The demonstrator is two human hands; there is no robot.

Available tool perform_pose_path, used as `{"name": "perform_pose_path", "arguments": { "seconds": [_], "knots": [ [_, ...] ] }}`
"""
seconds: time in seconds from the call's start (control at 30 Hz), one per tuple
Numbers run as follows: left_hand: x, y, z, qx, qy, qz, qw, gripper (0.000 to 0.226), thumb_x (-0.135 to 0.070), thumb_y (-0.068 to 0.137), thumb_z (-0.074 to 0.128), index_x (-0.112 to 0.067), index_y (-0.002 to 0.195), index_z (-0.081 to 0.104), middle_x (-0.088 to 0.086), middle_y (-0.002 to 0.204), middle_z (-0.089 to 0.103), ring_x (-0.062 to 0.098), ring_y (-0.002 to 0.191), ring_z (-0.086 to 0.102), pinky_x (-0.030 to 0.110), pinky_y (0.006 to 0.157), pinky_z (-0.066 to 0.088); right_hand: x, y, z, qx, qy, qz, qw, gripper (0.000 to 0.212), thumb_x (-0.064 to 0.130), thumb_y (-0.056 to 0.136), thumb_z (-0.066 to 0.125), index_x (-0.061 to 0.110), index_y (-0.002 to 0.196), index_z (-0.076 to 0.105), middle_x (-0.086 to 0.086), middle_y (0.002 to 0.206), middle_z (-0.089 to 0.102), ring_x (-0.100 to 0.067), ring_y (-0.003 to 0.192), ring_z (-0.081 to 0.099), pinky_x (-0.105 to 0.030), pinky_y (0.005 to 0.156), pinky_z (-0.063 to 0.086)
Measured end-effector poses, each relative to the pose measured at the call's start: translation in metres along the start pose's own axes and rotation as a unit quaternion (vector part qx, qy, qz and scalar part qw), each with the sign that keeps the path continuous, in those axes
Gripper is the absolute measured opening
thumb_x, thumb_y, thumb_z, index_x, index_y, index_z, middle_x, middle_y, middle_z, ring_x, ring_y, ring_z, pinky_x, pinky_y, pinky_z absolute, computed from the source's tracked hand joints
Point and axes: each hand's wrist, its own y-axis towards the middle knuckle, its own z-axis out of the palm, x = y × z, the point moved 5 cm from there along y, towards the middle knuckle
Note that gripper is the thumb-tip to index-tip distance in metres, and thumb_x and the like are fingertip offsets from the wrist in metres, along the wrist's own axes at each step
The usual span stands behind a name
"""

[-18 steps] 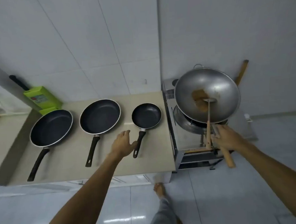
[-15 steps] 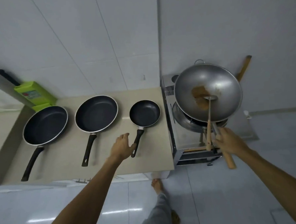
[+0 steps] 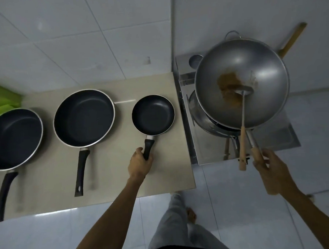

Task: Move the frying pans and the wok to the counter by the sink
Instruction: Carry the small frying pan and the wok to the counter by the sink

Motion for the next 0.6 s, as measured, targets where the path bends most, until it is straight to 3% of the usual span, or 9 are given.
{"name": "perform_pose_path", "arguments": {
  "seconds": [0.17, 0.23, 0.3, 0.37, 0.5, 0.6],
  "knots": [
    [-0.004, 0.018, 0.014, 0.031, -0.046, -0.015, 0.998, 0.026, -0.018, 0.096, 0.059, 0.004, 0.111, 0.06, 0.026, 0.099, 0.07, 0.046, 0.089, 0.067, 0.051, 0.076, 0.056, -0.005, 0.003, 0.003, -0.013, 0.012, 0.022, 1.0, 0.048, 0.018, 0.096, 0.069, 0.009, 0.141, 0.053, -0.013, 0.125, 0.064, -0.032, 0.109, 0.062, -0.04, 0.093, 0.046],
    [-0.01, 0.02, 0.015, 0.026, -0.062, -0.01, 0.998, 0.022, -0.014, 0.095, 0.058, 0.007, 0.101, 0.06, 0.028, 0.091, 0.069, 0.046, 0.081, 0.067, 0.052, 0.072, 0.056, 0.0, 0.003, 0.004, -0.019, 0.02, 0.025, 0.999, 0.042, 0.017, 0.097, 0.069, 0.011, 0.136, 0.055, -0.01, 0.118, 0.064, -0.027, 0.1, 0.063, -0.036, 0.087, 0.047],
    [-0.016, 0.017, 0.013, 0.001, -0.071, -0.007, 0.997, 0.021, -0.013, 0.093, 0.059, 0.008, 0.093, 0.06, 0.029, 0.085, 0.068, 0.046, 0.076, 0.065, 0.05, 0.068, 0.054, 0.009, 0.003, 0.005, -0.024, 0.026, 0.013, 0.999, 0.027, 0.018, 0.098, 0.067, 0.024, 0.123, 0.057, -0.004, 0.106, 0.065, -0.014, 0.083, 0.064, -0.027, 0.071, 0.047],
    [-0.025, 0.009, 0.01, -0.014, -0.079, -0.005, 0.997, 0.019, -0.011, 0.09, 0.06, 0.008, 0.088, 0.061, 0.027, 0.08, 0.067, 0.046, 0.072, 0.064, 0.049, 0.064, 0.054, 0.018, 0.003, 0.004, -0.023, 0.036, 0.003, 0.999, 0.023, 0.019, 0.098, 0.065, 0.033, 0.114, 0.055, 0.005, 0.096, 0.065, -0.003, 0.081, 0.061, -0.022, 0.064, 0.044],
    [-0.035, -0.015, 0.008, -0.012, -0.103, 0.0, 0.995, 0.016, -0.012, 0.089, 0.057, 0.004, 0.087, 0.06, 0.019, 0.069, 0.063, 0.039, 0.052, 0.065, 0.047, 0.048, 0.06, 0.021, 0.004, 0.006, -0.019, 0.043, 0.014, 0.999, 0.023, 0.017, 0.097, 0.065, 0.023, 0.119, 0.059, 0.003, 0.093, 0.063, -0.006, 0.076, 0.06, -0.025, 0.061, 0.045],
    [-0.044, -0.037, 0.005, -0.017, -0.114, 0.022, 0.993, 0.017, -0.016, 0.09, 0.057, 0.0, 0.085, 0.059, 0.02, 0.068, 0.064, 0.035, 0.048, 0.066, 0.046, 0.042, 0.059, 0.019, 0.009, 0.006, -0.017, 0.055, 0.017, 0.998, 0.018, 0.019, 0.097, 0.066, 0.017, 0.114, 0.06, -0.007, 0.101, 0.07, -0.024, 0.087, 0.065, -0.037, 0.077, 0.052]
  ]
}}
